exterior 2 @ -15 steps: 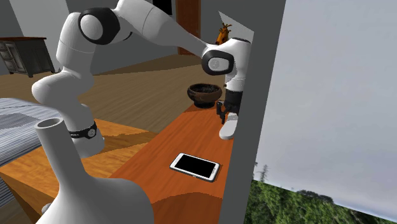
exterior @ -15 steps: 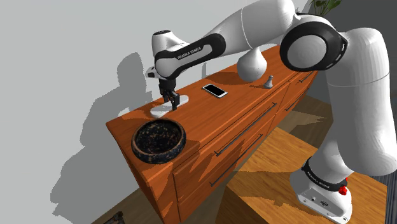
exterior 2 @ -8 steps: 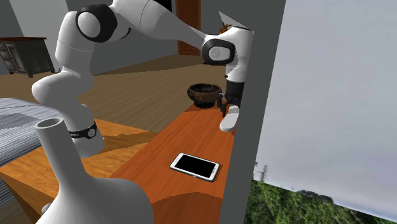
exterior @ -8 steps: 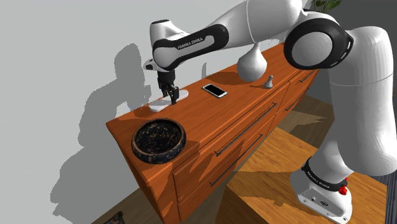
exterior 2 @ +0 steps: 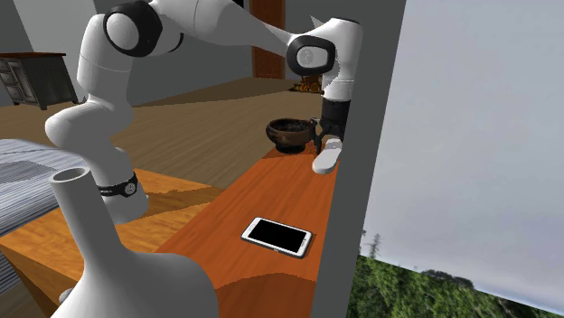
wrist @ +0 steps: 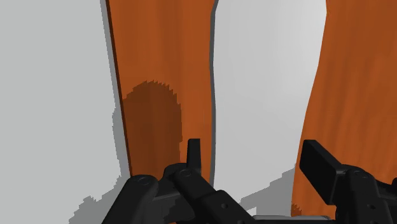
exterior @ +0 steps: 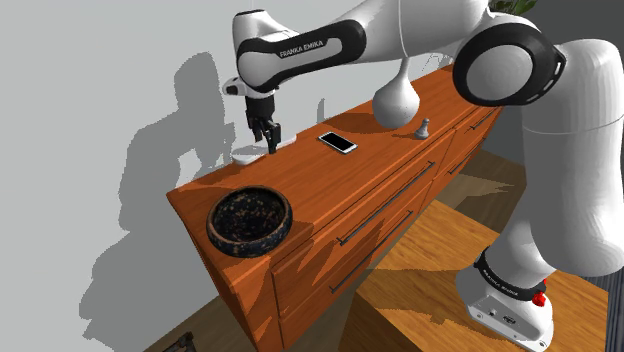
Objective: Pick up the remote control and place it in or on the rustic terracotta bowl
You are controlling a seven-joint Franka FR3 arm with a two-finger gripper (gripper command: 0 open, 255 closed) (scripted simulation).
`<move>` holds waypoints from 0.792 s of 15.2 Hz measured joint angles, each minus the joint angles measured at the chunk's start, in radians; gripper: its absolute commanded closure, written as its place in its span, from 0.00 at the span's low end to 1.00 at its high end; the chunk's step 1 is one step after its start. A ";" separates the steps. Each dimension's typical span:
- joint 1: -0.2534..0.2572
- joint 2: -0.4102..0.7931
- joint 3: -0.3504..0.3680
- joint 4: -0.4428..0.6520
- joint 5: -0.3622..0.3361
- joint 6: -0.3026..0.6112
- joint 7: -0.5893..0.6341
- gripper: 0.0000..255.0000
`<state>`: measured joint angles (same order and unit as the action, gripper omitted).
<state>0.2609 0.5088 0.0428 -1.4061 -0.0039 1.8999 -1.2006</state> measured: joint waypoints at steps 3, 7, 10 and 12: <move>0.001 -0.007 0.000 0.032 0.000 -0.038 0.002 1.00; 0.001 -0.013 0.000 0.072 0.000 -0.085 0.001 1.00; 0.000 -0.018 0.000 0.107 0.001 -0.125 0.000 1.00; 0.001 -0.021 0.001 0.129 0.000 -0.150 0.001 1.00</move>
<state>0.2617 0.4875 0.0434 -1.2775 -0.0035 1.7501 -1.1993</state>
